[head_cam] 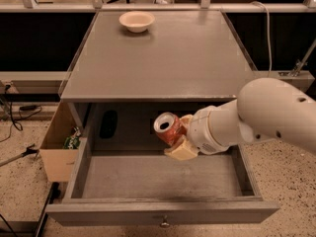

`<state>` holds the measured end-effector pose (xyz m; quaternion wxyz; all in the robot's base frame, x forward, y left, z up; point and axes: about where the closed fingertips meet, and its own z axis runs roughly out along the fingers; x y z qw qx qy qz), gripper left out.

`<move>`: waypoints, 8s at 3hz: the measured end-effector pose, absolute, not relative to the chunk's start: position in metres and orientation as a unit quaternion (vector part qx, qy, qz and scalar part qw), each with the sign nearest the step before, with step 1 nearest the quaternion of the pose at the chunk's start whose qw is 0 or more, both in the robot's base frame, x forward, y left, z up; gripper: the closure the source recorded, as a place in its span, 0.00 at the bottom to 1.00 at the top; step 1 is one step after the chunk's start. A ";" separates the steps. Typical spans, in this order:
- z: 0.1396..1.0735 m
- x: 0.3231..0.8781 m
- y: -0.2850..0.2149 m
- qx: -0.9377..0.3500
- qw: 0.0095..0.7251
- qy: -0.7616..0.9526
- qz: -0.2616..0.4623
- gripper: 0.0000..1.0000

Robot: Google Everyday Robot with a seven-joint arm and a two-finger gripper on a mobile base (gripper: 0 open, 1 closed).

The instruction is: Place coke can into top drawer

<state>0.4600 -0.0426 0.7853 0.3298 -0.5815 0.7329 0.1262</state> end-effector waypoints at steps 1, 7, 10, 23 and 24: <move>0.775 0.469 -0.035 -0.584 0.347 0.720 0.145 1.00; 0.652 0.491 -0.005 -0.519 0.393 0.692 0.311 1.00; 0.642 0.500 0.000 -0.523 0.409 0.671 0.329 1.00; 0.613 0.500 0.054 -0.555 0.423 0.605 0.384 0.00; 0.613 0.500 0.054 -0.555 0.423 0.605 0.384 0.00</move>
Offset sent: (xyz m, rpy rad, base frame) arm 0.0356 0.0250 -0.0563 0.2040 -0.0018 0.0681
